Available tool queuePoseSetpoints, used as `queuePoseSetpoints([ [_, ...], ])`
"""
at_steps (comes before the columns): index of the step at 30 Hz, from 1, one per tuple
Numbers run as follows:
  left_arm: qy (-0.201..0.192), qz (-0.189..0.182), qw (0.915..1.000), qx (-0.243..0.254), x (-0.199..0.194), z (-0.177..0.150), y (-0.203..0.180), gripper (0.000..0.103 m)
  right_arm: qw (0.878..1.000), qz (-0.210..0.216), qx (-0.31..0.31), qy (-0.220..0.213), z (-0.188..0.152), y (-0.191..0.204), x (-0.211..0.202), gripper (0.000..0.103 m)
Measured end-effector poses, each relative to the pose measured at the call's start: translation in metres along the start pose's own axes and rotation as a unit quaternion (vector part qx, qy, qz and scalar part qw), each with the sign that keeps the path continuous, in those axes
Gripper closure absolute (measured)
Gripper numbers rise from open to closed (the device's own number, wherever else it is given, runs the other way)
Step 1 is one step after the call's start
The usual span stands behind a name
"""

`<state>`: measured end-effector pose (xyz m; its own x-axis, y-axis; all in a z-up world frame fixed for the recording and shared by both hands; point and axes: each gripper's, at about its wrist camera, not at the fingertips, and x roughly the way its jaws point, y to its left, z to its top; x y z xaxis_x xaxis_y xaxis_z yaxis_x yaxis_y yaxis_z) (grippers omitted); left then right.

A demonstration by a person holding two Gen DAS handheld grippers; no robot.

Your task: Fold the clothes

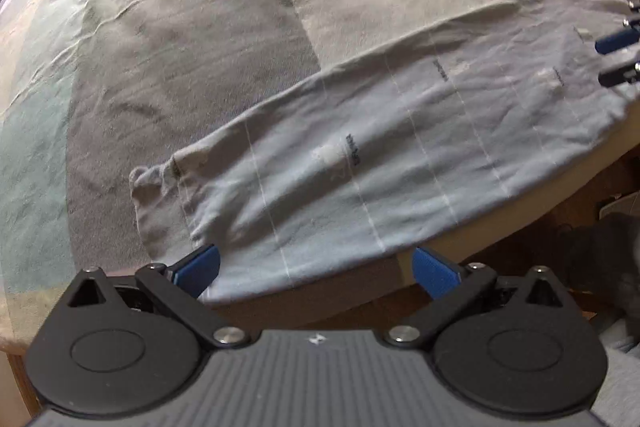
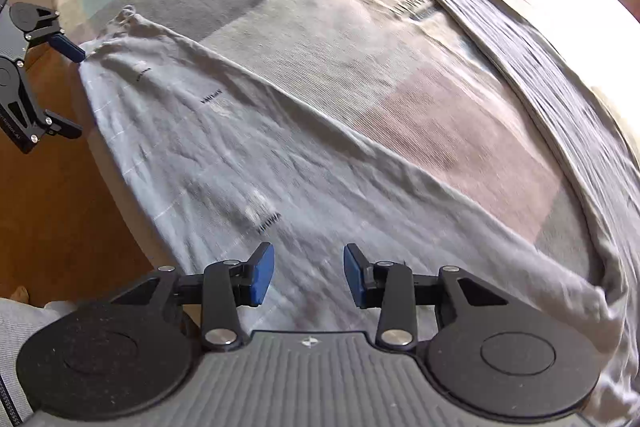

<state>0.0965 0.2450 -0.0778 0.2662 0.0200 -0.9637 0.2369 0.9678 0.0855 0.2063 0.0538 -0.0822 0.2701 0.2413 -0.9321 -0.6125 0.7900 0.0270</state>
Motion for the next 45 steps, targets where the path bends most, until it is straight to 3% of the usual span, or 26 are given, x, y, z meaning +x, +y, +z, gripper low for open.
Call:
queuePoseSetpoints([
  [3,-0.041,-0.028,0.9980,0.039,-0.003,0.038,-0.030,0.001,0.997,-0.031,0.067,0.015,-0.057,-0.022,-0.025,0.060],
  [6,-0.061,-0.062,0.9930,0.079,0.007,0.071,-0.068,0.001,0.995,-0.050,0.080,0.028,-0.094,-0.039,-0.037,0.060],
  [8,-0.065,-0.086,0.9894,0.097,0.016,0.090,-0.088,0.001,0.997,-0.052,0.036,0.034,-0.117,-0.045,-0.044,0.060],
  [11,-0.068,-0.105,0.9861,0.110,0.021,0.105,-0.114,0.001,0.996,-0.043,-0.075,0.030,-0.140,-0.043,-0.045,0.060],
  [17,-0.037,-0.131,0.9811,0.137,0.029,0.104,-0.144,0.001,0.963,0.005,-0.269,0.011,-0.160,-0.046,-0.037,0.066],
  [18,-0.029,-0.130,0.9810,0.141,0.032,0.102,-0.146,0.001,0.961,0.014,-0.276,0.013,-0.158,-0.050,-0.037,0.069],
  [21,-0.021,-0.118,0.9811,0.152,0.039,0.098,-0.149,0.001,0.960,0.027,-0.277,0.021,-0.150,-0.062,-0.040,0.101],
  [23,-0.022,-0.113,0.9797,0.164,0.040,0.095,-0.151,0.001,0.959,0.029,-0.281,0.025,-0.146,-0.071,-0.044,0.102],
  [26,-0.016,-0.108,0.9765,0.186,0.038,0.090,-0.152,0.001,0.949,0.088,-0.293,0.078,-0.148,-0.073,-0.050,0.101],
  [29,-0.015,-0.112,0.9782,0.174,0.033,0.092,-0.150,0.001,0.931,0.097,-0.338,0.096,-0.159,-0.065,-0.059,0.090],
  [31,-0.017,-0.103,0.9797,0.171,0.033,0.091,-0.149,0.001,0.940,0.087,-0.317,0.091,-0.156,-0.068,-0.064,0.089],
  [33,-0.013,-0.088,0.9822,0.165,0.037,0.085,-0.147,0.001,0.960,0.063,-0.260,0.081,-0.149,-0.077,-0.065,0.085],
  [36,-0.015,-0.075,0.9842,0.160,0.037,0.070,-0.137,0.001,0.982,-0.005,-0.172,0.072,-0.146,-0.093,-0.059,0.081],
  [37,-0.008,-0.070,0.9851,0.157,0.036,0.066,-0.134,0.001,0.987,-0.029,-0.143,0.070,-0.145,-0.099,-0.056,0.072],
  [39,0.012,-0.059,0.9868,0.150,0.033,0.058,-0.124,0.001,0.993,-0.051,-0.089,0.060,-0.146,-0.109,-0.058,0.064],
  [41,0.032,-0.045,0.9884,0.142,0.029,0.054,-0.116,0.001,0.996,-0.065,-0.037,0.050,-0.148,-0.120,-0.062,0.064],
  [44,0.007,-0.040,0.9921,0.119,0.019,0.060,-0.104,0.001,0.995,-0.087,0.042,0.034,-0.151,-0.136,-0.068,0.063],
  [45,-0.007,-0.038,0.9928,0.114,0.016,0.063,-0.102,0.001,0.993,-0.095,0.068,0.029,-0.151,-0.141,-0.070,0.057],
])
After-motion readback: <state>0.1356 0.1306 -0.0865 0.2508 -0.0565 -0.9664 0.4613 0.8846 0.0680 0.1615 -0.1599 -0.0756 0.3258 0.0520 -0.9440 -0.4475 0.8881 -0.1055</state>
